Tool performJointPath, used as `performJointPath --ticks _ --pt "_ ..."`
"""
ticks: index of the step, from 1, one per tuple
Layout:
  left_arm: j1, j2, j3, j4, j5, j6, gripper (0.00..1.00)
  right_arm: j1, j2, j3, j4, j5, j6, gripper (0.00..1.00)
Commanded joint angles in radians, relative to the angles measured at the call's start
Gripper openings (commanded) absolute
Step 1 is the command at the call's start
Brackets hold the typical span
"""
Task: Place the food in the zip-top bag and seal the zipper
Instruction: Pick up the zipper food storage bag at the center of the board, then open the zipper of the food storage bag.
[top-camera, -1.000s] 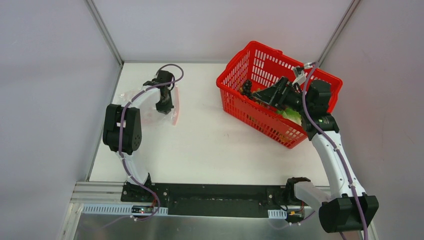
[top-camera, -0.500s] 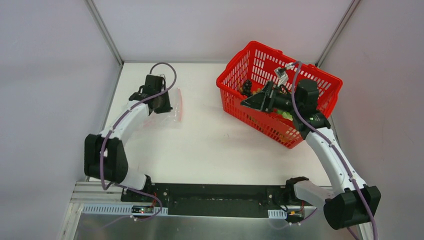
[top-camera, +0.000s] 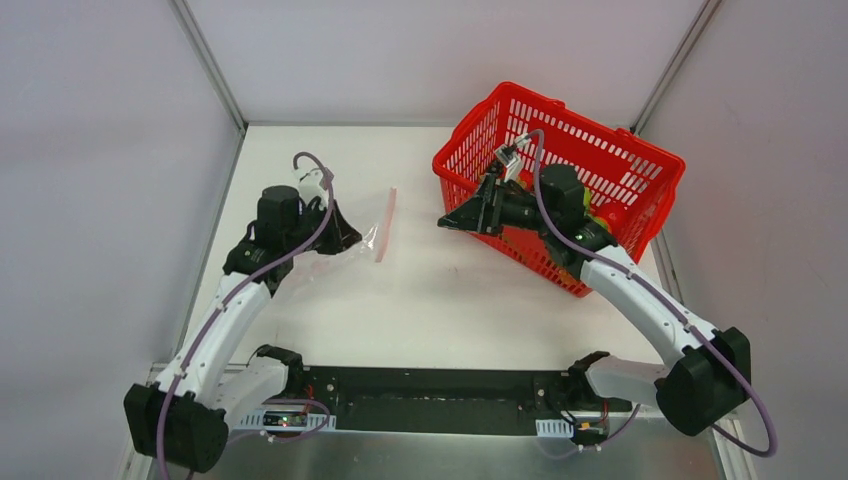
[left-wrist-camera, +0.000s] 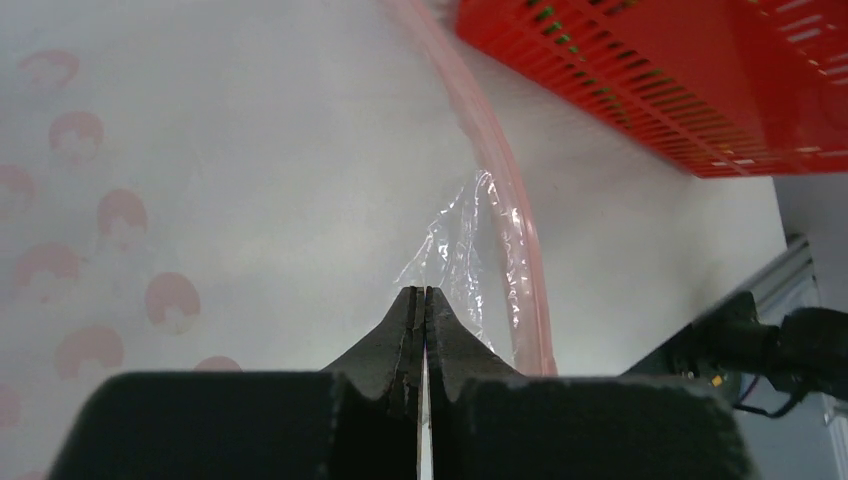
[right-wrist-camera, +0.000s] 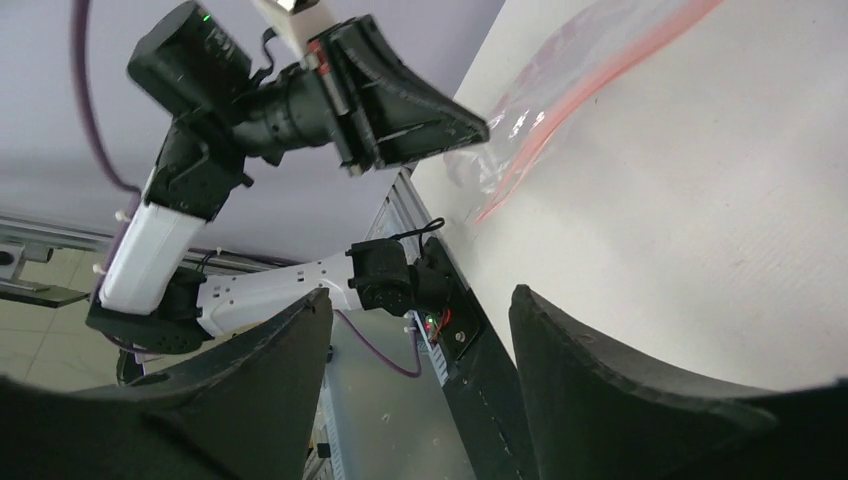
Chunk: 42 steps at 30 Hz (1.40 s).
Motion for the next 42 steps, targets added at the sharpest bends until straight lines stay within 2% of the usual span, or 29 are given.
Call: performJointPath --ticks 1,4,6,9,11,15,20,32,42 --pt "-0.024 -0.153 -0.065 0.100 0.178 -0.023 0.00 0.062 0.037 -0.009 0.132 0.109 0.084 0.67" --pt "-0.037 -0.223 -0.080 0.102 0.203 -0.027 0.00 0.106 0.047 -0.024 0.142 0.192 0.119 0.65" --pt "-0.039 -0.251 -0.087 0.118 0.238 -0.034 0.00 0.136 0.039 -0.049 0.158 0.287 0.158 0.58" --pt "-0.043 -0.274 -0.090 0.136 0.285 -0.054 0.00 0.170 0.021 -0.123 0.254 0.395 0.243 0.49" --pt "-0.051 -0.280 -0.094 0.154 0.306 -0.073 0.00 0.192 0.021 -0.165 0.332 0.427 0.281 0.48" --pt "-0.085 -0.287 -0.106 0.175 0.306 -0.079 0.00 0.229 0.056 -0.181 0.399 0.437 0.305 0.48" --pt "-0.116 -0.282 -0.127 0.200 0.272 -0.090 0.00 0.242 0.086 -0.195 0.487 0.416 0.358 0.42" --pt "-0.128 -0.299 -0.196 0.355 0.162 -0.197 0.00 0.278 -0.003 -0.268 0.442 0.417 0.304 0.34" --pt "-0.137 -0.289 -0.195 0.368 0.161 -0.211 0.00 0.303 0.067 -0.213 0.453 0.364 0.291 0.36"
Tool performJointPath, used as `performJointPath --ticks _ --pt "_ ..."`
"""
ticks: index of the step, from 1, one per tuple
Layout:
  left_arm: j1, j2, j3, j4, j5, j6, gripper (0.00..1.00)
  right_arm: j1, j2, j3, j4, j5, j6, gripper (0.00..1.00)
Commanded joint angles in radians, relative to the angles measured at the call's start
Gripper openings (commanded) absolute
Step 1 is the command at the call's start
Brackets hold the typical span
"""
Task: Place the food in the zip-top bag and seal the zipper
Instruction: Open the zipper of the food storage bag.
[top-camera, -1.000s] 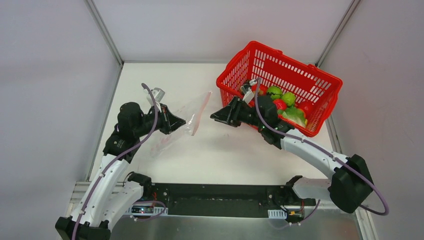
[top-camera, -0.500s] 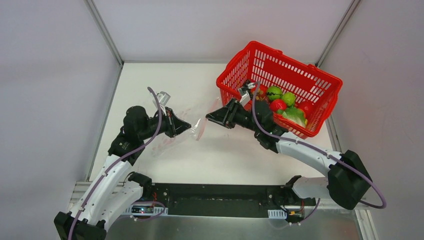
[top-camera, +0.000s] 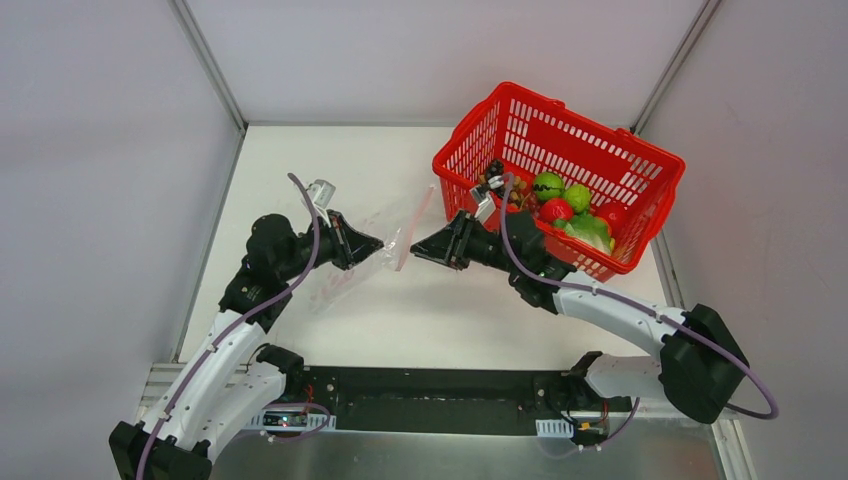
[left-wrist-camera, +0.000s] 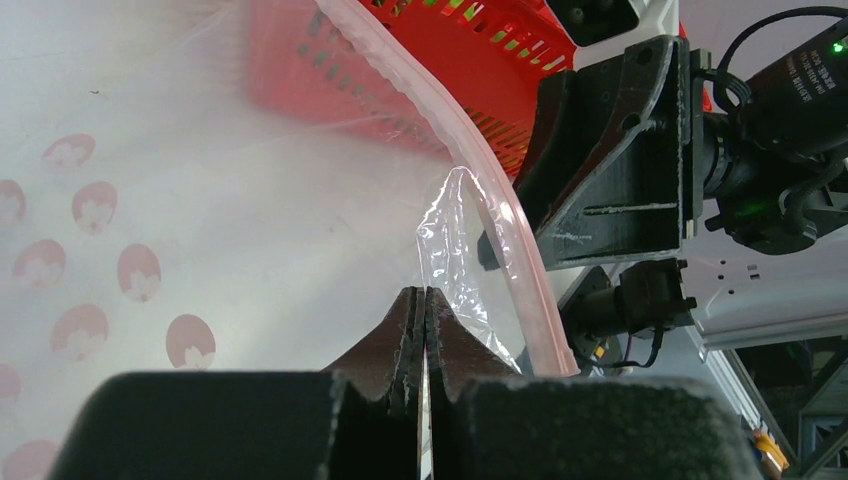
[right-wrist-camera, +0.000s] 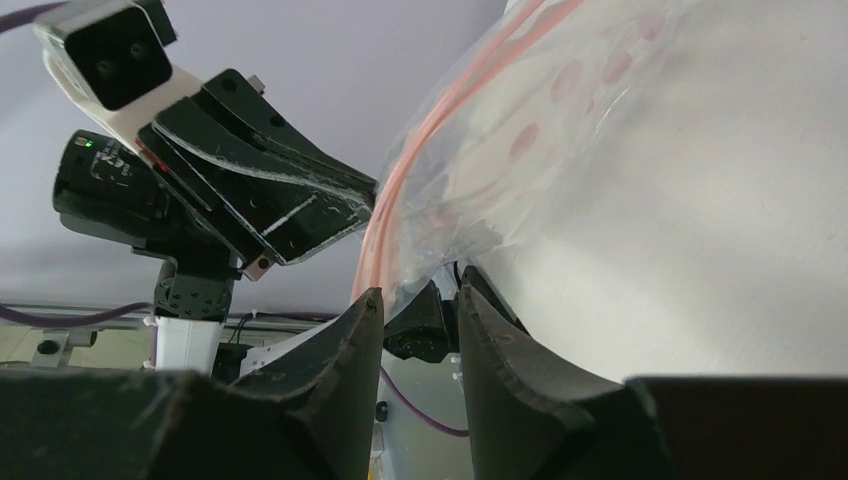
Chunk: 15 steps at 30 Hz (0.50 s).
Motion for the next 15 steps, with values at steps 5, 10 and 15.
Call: performJointPath --ticks 5,10,15 --pt "-0.016 -0.006 -0.004 0.052 -0.022 -0.018 0.00 0.019 0.030 0.072 0.056 -0.018 -0.028 0.35" --pt "-0.018 -0.014 -0.011 0.031 -0.049 -0.004 0.00 0.026 0.009 0.050 0.042 -0.009 -0.029 0.35" --pt "-0.018 -0.013 -0.022 0.038 -0.071 -0.004 0.00 0.031 -0.048 0.011 0.034 0.043 -0.038 0.37"
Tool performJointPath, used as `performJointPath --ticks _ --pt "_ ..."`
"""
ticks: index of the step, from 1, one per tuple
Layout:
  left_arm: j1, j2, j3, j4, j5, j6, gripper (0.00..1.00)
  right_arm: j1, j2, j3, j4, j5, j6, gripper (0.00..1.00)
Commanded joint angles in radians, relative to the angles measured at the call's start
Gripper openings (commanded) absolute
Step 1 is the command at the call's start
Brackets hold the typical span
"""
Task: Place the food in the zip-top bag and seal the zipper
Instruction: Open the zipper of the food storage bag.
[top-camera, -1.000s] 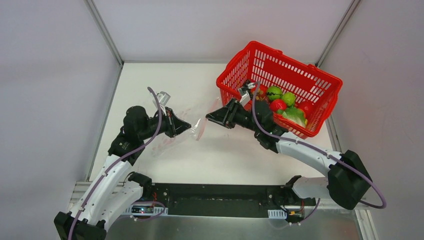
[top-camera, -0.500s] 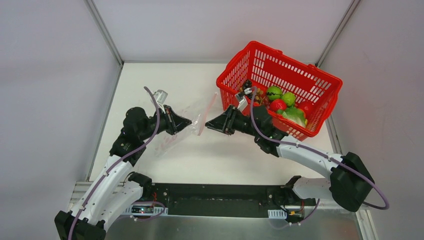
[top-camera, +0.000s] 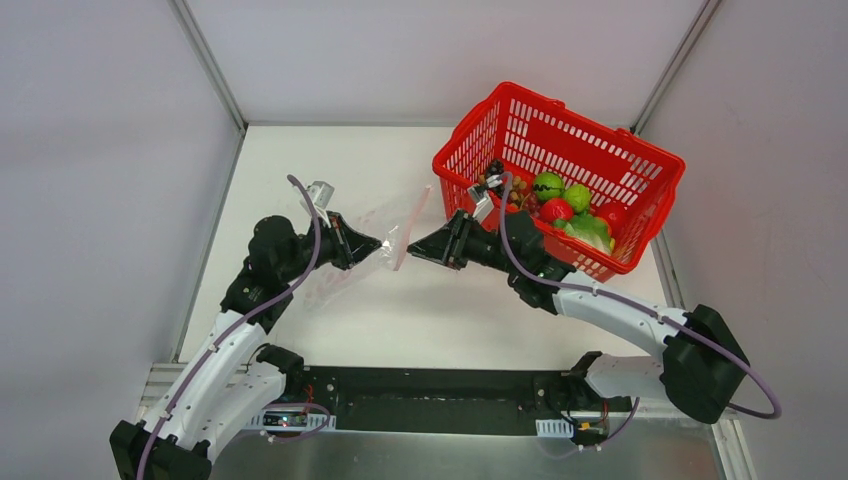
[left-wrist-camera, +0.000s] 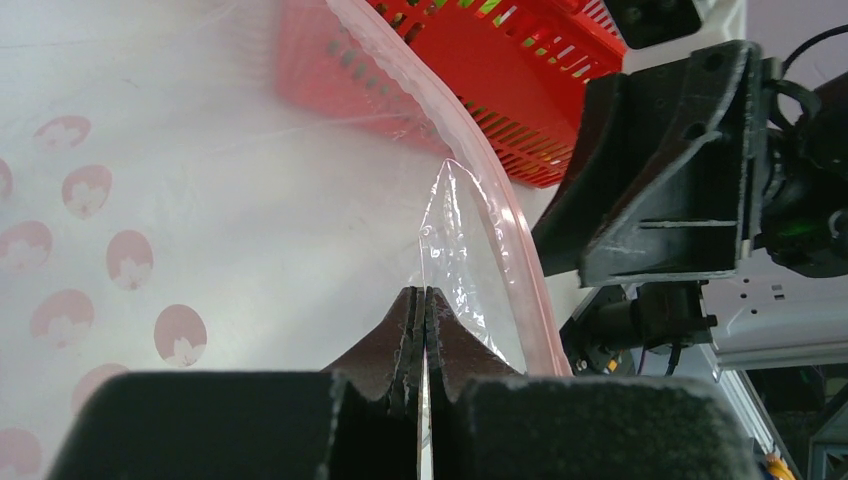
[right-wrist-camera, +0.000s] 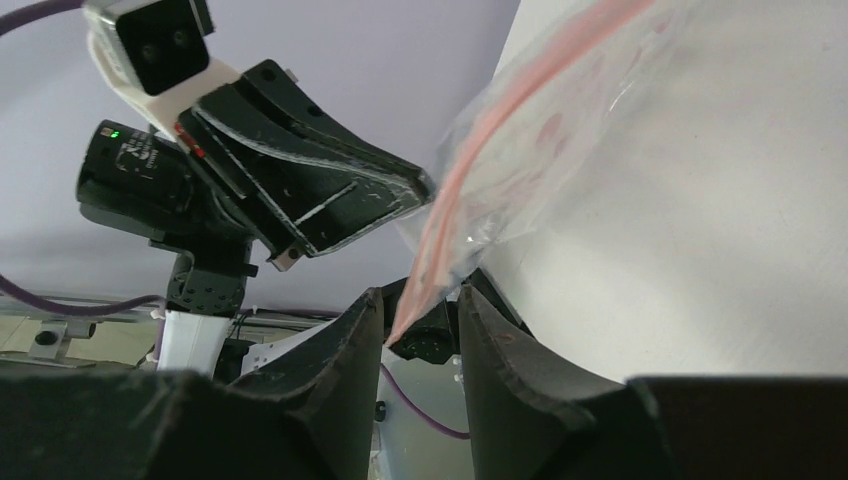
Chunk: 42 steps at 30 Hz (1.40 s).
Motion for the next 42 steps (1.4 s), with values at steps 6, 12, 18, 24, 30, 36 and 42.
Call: performJointPath --ticks 6,12,18,24,30,36,42 --pt "-0.011 0.006 -0.002 0.059 -0.012 -0.009 0.00 0.008 -0.026 0.014 0.018 0.010 -0.021 0.37" --pt "-0.013 -0.002 -0.002 0.055 -0.009 -0.011 0.00 0.008 0.027 0.035 0.030 -0.018 -0.016 0.36" --pt "-0.015 -0.007 -0.001 0.053 -0.010 -0.010 0.00 0.007 0.051 0.047 0.046 -0.022 -0.010 0.35" --pt "-0.016 -0.003 0.002 0.064 0.015 -0.011 0.00 0.007 0.077 0.059 0.042 0.013 -0.022 0.34" --pt "-0.022 0.002 0.011 0.033 0.091 0.029 0.00 0.005 0.089 0.076 0.040 0.074 -0.033 0.34" --pt "-0.024 -0.001 0.044 -0.091 0.181 0.118 0.00 0.000 0.091 0.086 0.037 0.148 -0.027 0.36" --pt "-0.029 -0.034 0.046 -0.111 0.234 0.153 0.00 -0.016 0.122 0.120 -0.039 0.170 -0.035 0.38"
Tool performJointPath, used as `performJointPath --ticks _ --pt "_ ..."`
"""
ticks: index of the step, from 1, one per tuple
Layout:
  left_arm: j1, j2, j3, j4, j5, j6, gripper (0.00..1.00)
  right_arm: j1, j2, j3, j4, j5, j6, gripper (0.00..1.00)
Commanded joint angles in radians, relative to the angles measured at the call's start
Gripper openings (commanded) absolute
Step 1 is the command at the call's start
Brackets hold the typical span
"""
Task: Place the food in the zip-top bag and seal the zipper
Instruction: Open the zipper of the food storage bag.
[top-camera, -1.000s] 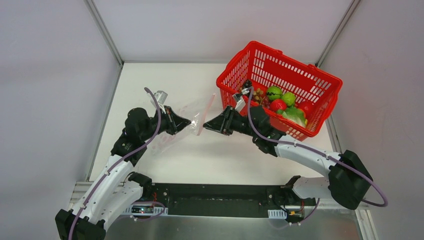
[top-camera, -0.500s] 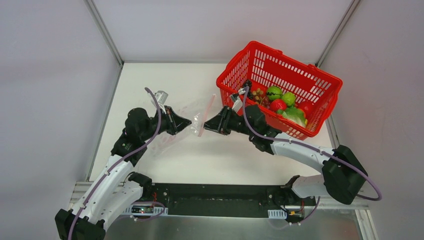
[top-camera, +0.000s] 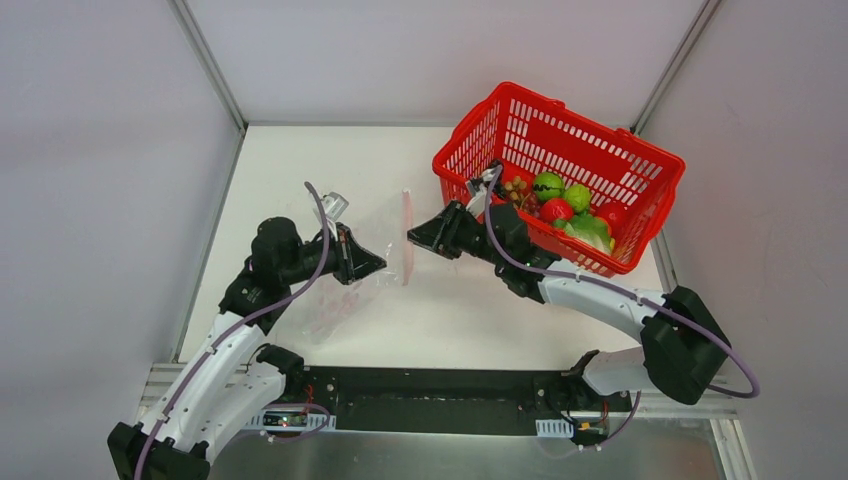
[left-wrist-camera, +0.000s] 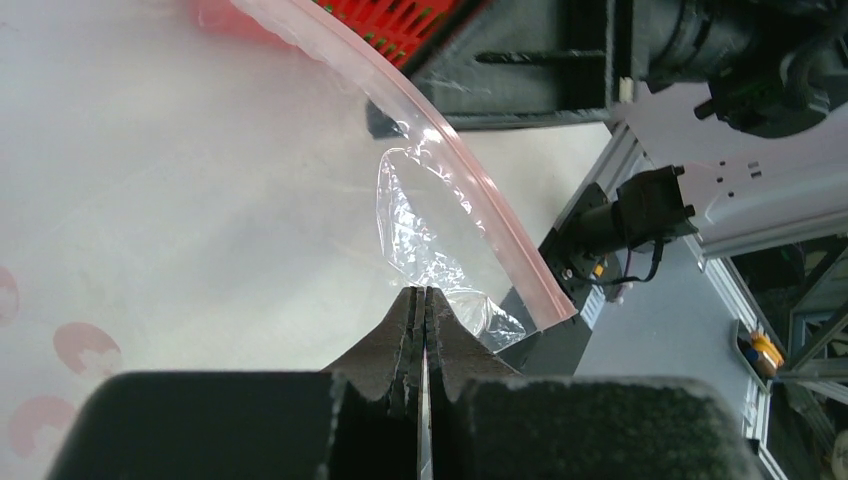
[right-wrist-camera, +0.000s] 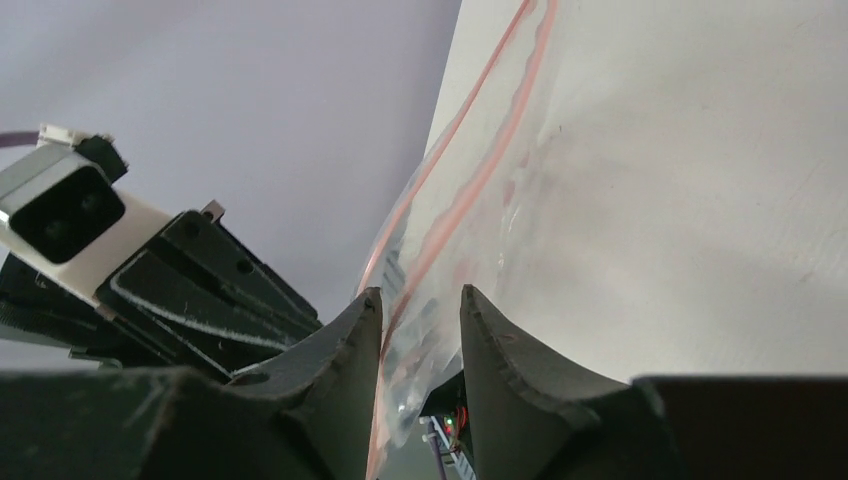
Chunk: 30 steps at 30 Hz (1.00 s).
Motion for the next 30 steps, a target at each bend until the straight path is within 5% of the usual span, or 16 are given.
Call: performJointPath --ticks 1,6,10,13,14,17,19,23,30 --pt "-0.015 -0.030 0.042 -0.015 0.087 0.062 0.00 -0.015 0.036 0.064 -0.010 0.008 -0.021 0.37" --pt "-0.025 -0.012 0.050 -0.013 0.128 0.068 0.00 -0.016 0.120 0.107 -0.038 -0.098 -0.035 0.34" --pt "-0.027 -0.016 0.049 -0.059 0.095 0.092 0.00 -0.015 0.114 0.099 -0.058 -0.065 -0.068 0.06" --pt "-0.028 -0.021 0.051 -0.114 0.021 0.111 0.00 -0.016 0.087 0.109 -0.133 -0.033 -0.140 0.00" --pt "-0.028 -0.019 0.056 -0.132 -0.010 0.112 0.06 -0.015 0.079 0.119 -0.161 -0.031 -0.169 0.00" --pt "-0.028 0.000 0.094 -0.170 -0.087 0.107 0.44 0.003 0.047 0.147 -0.236 0.009 -0.245 0.00" --pt "-0.028 0.020 0.130 -0.168 -0.115 0.079 0.58 0.017 0.023 0.152 -0.265 0.056 -0.287 0.00" --pt "-0.071 0.059 0.236 -0.183 -0.241 0.018 0.70 0.045 -0.023 0.183 -0.310 0.112 -0.363 0.00" --pt "-0.224 0.206 0.475 -0.350 -0.463 -0.009 0.70 0.127 -0.111 0.193 -0.239 0.183 -0.496 0.00"
